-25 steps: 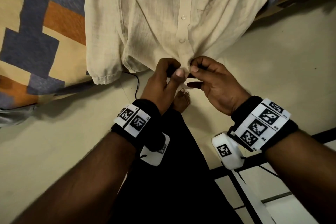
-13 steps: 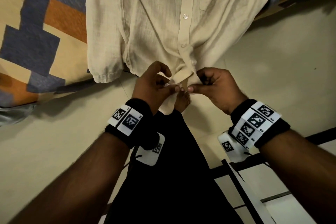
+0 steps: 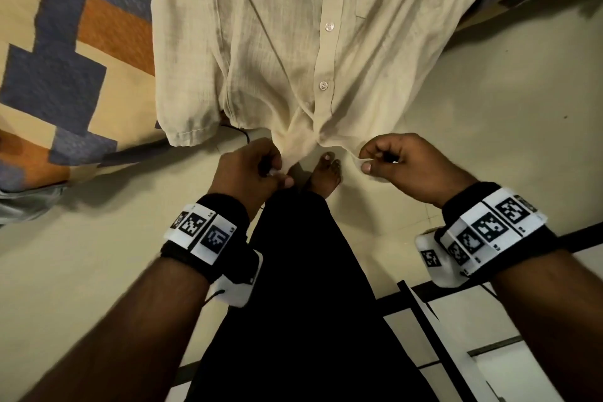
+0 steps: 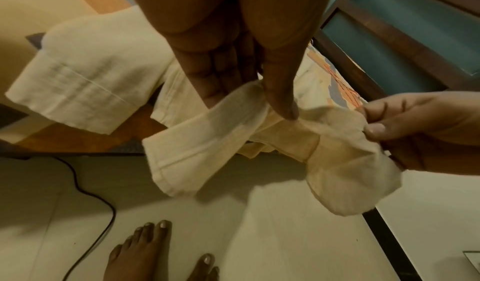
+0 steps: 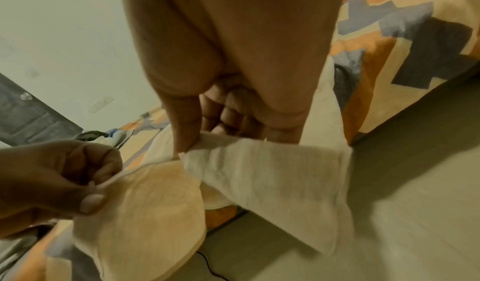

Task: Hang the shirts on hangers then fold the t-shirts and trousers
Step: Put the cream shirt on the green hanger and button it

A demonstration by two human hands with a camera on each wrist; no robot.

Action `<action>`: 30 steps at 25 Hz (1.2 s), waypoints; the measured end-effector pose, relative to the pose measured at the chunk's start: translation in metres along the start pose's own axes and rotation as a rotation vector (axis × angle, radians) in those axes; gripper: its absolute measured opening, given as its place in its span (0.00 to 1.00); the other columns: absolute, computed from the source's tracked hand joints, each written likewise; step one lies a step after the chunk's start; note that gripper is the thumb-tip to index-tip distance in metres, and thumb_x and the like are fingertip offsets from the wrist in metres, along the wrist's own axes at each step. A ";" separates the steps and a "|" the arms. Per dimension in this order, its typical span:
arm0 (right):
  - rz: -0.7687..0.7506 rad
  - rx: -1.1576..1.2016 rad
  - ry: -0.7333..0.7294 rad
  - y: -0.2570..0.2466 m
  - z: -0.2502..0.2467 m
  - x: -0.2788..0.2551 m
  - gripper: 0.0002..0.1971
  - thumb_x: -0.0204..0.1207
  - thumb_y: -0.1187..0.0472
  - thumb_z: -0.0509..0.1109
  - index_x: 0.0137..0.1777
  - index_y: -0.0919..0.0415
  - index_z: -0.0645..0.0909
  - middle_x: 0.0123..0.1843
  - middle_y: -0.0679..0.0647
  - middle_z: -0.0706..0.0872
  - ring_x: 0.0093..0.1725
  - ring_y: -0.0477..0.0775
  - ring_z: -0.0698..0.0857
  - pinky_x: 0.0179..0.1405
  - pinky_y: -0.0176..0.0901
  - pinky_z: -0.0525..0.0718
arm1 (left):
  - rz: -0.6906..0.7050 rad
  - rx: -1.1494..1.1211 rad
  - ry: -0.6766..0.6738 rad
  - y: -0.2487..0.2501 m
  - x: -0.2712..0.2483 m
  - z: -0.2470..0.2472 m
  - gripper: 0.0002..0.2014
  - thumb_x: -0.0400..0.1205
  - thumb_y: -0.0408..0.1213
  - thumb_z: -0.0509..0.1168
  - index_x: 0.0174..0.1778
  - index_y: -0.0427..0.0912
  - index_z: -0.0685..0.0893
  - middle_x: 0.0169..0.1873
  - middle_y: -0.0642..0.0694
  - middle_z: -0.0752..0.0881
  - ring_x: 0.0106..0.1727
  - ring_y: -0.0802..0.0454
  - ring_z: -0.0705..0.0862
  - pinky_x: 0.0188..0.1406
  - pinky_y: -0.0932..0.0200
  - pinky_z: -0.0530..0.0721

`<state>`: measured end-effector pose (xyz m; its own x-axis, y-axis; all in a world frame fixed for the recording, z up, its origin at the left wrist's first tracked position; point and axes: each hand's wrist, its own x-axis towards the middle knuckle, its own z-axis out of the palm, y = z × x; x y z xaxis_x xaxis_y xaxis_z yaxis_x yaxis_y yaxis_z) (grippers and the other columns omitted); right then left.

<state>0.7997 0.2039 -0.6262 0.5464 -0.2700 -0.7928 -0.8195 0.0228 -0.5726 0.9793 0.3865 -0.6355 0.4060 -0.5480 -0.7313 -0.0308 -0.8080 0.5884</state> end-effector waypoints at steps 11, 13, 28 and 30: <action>0.012 0.458 0.170 -0.015 0.065 -0.035 0.11 0.70 0.69 0.78 0.37 0.50 0.86 0.34 0.42 0.85 0.35 0.35 0.81 0.36 0.22 0.74 | -0.010 0.025 0.156 0.018 -0.035 0.034 0.12 0.65 0.37 0.80 0.33 0.45 0.82 0.34 0.55 0.76 0.32 0.67 0.74 0.32 0.79 0.70; 0.061 0.573 0.152 -0.013 0.072 -0.038 0.10 0.71 0.70 0.77 0.37 0.52 0.87 0.32 0.42 0.86 0.31 0.36 0.81 0.31 0.25 0.75 | -0.065 -0.003 0.175 0.020 -0.040 0.036 0.12 0.66 0.38 0.80 0.33 0.47 0.81 0.32 0.55 0.77 0.31 0.67 0.76 0.31 0.78 0.71; 0.016 0.582 0.294 0.001 0.073 -0.039 0.10 0.70 0.69 0.78 0.41 0.52 0.88 0.33 0.39 0.89 0.35 0.36 0.85 0.38 0.28 0.81 | -0.172 -0.379 0.039 0.035 -0.046 0.046 0.06 0.74 0.28 0.75 0.40 0.43 0.88 0.33 0.45 0.91 0.37 0.52 0.91 0.44 0.60 0.88; 0.003 0.558 0.289 0.001 0.076 -0.038 0.10 0.69 0.69 0.79 0.40 0.51 0.88 0.35 0.41 0.90 0.38 0.39 0.87 0.43 0.31 0.83 | -0.168 -0.342 0.055 0.036 -0.046 0.046 0.07 0.73 0.29 0.75 0.37 0.46 0.88 0.32 0.47 0.90 0.37 0.53 0.90 0.44 0.61 0.87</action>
<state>0.7911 0.2874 -0.6122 0.4110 -0.5170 -0.7509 -0.5648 0.5021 -0.6549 0.9176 0.3728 -0.5970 0.4280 -0.3942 -0.8133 0.3430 -0.7617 0.5497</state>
